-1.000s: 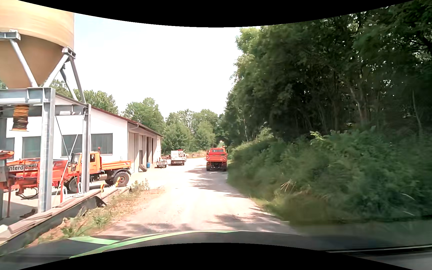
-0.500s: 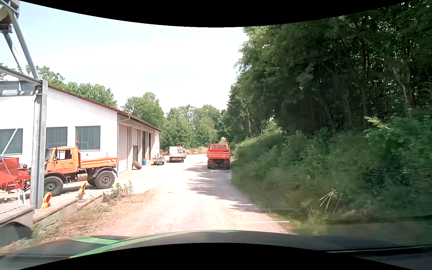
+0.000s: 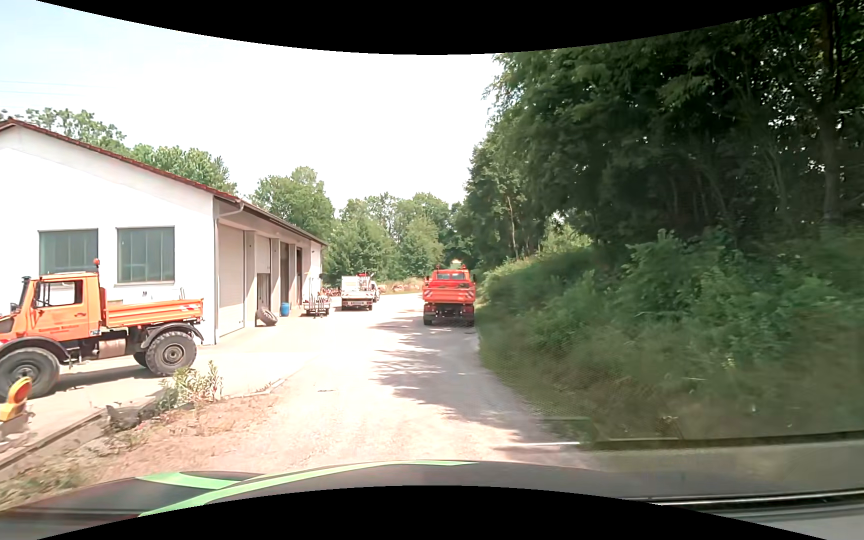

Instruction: Follow the waypoints while adhering to traffic rules and regulations

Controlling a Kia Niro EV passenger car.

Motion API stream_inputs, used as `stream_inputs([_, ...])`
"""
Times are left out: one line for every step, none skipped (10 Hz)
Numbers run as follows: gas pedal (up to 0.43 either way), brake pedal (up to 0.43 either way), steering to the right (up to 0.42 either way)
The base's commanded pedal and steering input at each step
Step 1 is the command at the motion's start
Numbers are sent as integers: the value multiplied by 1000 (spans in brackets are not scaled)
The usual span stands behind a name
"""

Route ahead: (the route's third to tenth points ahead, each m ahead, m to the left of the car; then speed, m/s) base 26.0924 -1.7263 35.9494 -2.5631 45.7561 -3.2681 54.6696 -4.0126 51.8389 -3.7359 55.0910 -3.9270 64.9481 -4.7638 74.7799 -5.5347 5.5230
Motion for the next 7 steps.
stream_inputs([0,0,-46])
stream_inputs([0,0,-49])
stream_inputs([0,0,-53])
stream_inputs([0,0,-58])
stream_inputs([0,0,-58])
stream_inputs([0,0,-58])
stream_inputs([0,0,-61])
